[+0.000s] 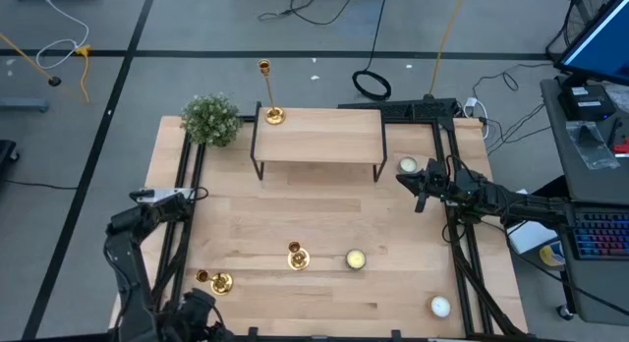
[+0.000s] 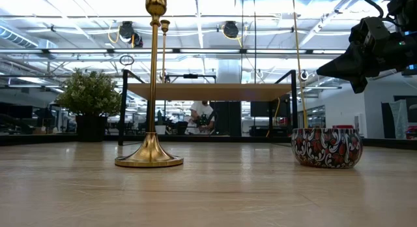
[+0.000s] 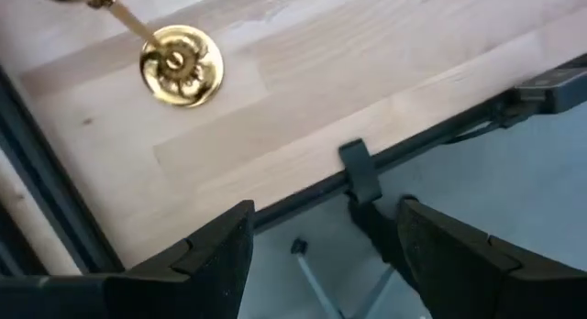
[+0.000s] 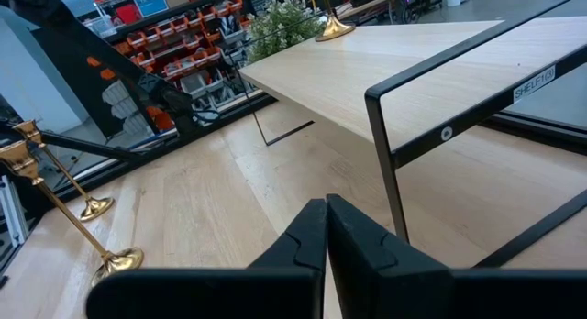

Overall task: Pick & Place candle stick holders
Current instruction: Put the bottom gold candle holder on the shelf

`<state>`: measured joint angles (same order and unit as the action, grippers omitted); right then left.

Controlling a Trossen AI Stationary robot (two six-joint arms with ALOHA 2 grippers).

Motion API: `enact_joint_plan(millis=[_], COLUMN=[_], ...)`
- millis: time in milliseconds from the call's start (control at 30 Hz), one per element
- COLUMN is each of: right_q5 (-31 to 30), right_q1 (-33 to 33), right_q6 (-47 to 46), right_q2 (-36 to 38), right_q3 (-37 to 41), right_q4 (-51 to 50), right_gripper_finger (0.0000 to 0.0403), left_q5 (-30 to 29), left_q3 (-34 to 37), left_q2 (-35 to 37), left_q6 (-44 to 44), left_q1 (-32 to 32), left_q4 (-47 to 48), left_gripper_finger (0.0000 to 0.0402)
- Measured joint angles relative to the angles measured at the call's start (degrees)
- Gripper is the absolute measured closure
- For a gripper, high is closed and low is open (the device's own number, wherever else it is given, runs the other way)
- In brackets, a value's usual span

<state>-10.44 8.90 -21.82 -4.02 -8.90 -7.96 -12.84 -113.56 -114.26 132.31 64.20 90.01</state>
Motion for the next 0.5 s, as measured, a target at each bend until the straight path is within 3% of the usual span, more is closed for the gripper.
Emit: enact_joint_plan(millis=[167,500], right_q5=[0.01,0.02], right_q1=[0.0,0.0], right_q6=[-0.26,-4.51], right_q2=[0.0,0.0], right_q3=[0.0,-0.01], right_q4=[0.01,0.01], right_gripper_finger=[0.0399,0.0399], left_q5=[4.41,-0.48], left_q3=[4.52,9.68], left_q2=[-0.02,-0.02], left_q6=[1.93,4.28], left_q1=[0.07,-0.06], left_q4=[0.09,0.02], left_gripper_finger=[0.0133,0.0133])
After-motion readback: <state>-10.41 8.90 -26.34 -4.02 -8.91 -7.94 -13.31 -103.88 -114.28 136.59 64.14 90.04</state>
